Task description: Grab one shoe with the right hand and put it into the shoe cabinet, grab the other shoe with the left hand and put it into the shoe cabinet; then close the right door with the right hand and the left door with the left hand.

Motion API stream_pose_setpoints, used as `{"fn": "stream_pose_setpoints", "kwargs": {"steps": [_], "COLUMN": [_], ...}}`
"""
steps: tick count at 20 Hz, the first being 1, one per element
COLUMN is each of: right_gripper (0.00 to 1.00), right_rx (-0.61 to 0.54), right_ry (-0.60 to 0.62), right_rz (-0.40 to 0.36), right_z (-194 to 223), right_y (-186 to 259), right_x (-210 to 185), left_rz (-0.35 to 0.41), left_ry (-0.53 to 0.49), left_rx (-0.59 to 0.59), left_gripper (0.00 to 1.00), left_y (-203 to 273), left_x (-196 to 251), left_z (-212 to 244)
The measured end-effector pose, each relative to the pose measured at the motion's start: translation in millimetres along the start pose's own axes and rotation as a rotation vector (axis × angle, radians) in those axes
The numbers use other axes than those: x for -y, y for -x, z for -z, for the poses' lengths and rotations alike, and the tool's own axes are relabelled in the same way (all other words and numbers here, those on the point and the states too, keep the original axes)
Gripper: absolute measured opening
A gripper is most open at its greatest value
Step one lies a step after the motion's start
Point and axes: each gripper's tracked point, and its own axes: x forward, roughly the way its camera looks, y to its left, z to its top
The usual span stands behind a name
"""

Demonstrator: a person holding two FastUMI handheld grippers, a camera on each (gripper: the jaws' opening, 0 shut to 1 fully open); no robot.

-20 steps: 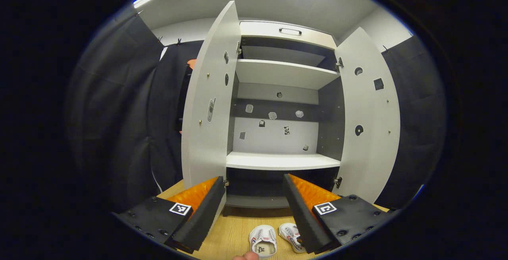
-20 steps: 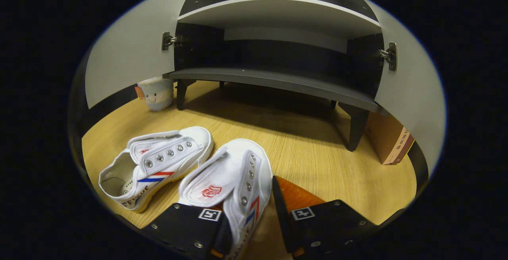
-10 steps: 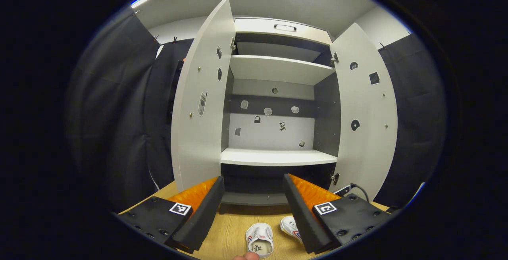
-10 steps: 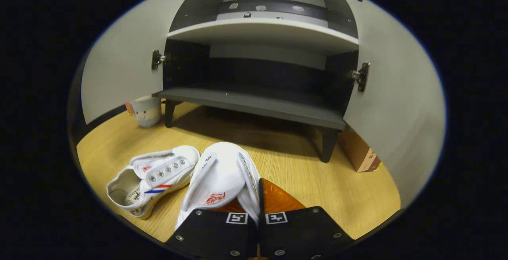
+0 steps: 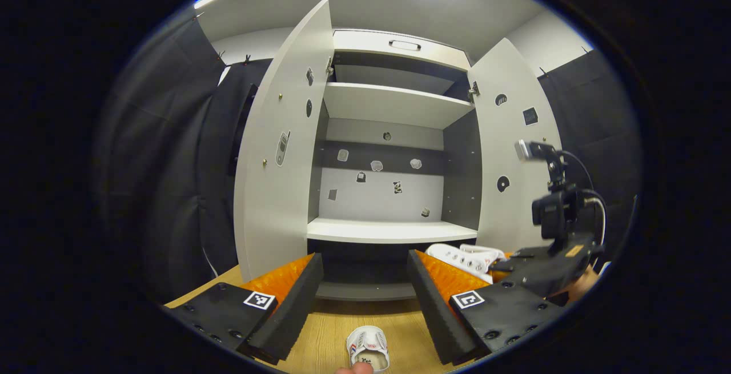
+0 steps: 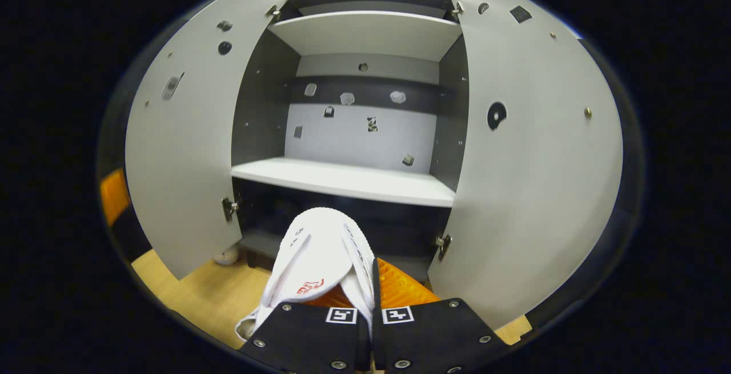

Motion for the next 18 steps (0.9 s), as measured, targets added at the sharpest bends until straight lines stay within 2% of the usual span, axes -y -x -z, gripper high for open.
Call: {"fn": "stream_pose_setpoints", "kwargs": {"steps": [2,4,7,8,13,14,15,18], "right_gripper": [0.02,0.01,0.01,0.01,0.02,0.01,0.01,0.01], "right_rx": [0.060,0.094,0.118,0.102,-0.059,-0.087,-0.112,-0.166], "right_ry": [0.004,0.011,0.029,0.026,0.021,0.031,0.039,0.040], "right_rz": [0.031,0.066,0.127,0.148,0.234,0.241,0.248,0.266], "right_z": [-60,-110,-152,-153,-122,-114,-107,-91], "right_y": [-26,-60,-128,-150,-245,-254,-262,-276], "right_x": [9,17,26,30,48,50,52,57], "left_rz": [0.009,0.003,0.000,-0.002,-0.045,-0.045,-0.048,-0.058], "left_ry": [0.002,0.002,0.029,0.031,0.008,0.013,0.011,0.000], "left_rx": [-0.006,-0.010,-0.016,-0.013,0.007,0.004,0.002,-0.011], "left_gripper": [0.94,0.96,0.94,0.96,0.96,0.94,0.96,0.96], "left_y": [2,4,9,11,16,17,18,17], "left_x": [3,0,-1,-1,-14,-14,-16,-19], "left_z": [5,6,5,2,-6,-6,-5,-1]}}
